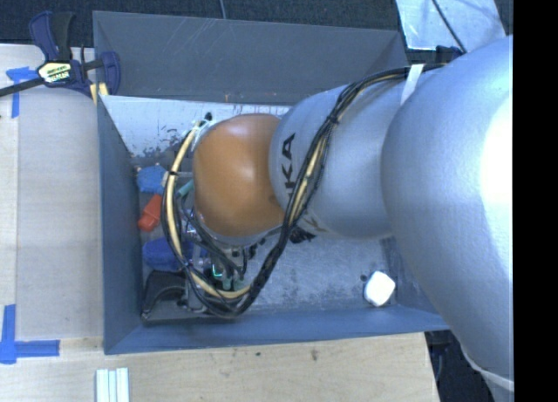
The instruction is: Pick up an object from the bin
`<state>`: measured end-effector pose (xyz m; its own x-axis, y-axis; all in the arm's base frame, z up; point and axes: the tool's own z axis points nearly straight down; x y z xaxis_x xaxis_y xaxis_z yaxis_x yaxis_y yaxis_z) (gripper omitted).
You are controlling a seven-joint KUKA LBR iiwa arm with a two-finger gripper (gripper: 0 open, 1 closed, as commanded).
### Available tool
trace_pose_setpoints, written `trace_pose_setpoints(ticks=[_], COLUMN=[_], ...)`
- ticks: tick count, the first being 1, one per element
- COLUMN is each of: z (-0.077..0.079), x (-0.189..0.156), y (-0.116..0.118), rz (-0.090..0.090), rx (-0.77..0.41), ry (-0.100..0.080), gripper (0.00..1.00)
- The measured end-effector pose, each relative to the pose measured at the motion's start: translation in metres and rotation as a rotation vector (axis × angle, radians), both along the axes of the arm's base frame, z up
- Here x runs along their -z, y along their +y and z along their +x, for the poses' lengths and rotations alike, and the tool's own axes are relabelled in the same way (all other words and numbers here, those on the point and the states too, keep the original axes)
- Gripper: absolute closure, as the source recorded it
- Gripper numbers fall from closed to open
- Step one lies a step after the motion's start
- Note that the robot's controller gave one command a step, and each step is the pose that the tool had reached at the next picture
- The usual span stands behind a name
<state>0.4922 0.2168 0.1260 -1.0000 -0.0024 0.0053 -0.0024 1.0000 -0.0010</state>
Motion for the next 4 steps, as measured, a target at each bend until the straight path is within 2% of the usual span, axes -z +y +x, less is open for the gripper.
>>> trace_pose_setpoints(ticks=[1,2,3,4], z=[-0.007,-0.007,-0.001,-0.004], x=[0.050,0.023,0.023,0.052], y=[-0.002,0.009,-0.013,-0.014], rz=[0.014,0.005,0.007,0.014], rx=[0.022,-0.050,0.102,0.184], ry=[-0.009,-0.018,-0.010,-0.022], gripper=[0.00,0.00,0.00,0.00])
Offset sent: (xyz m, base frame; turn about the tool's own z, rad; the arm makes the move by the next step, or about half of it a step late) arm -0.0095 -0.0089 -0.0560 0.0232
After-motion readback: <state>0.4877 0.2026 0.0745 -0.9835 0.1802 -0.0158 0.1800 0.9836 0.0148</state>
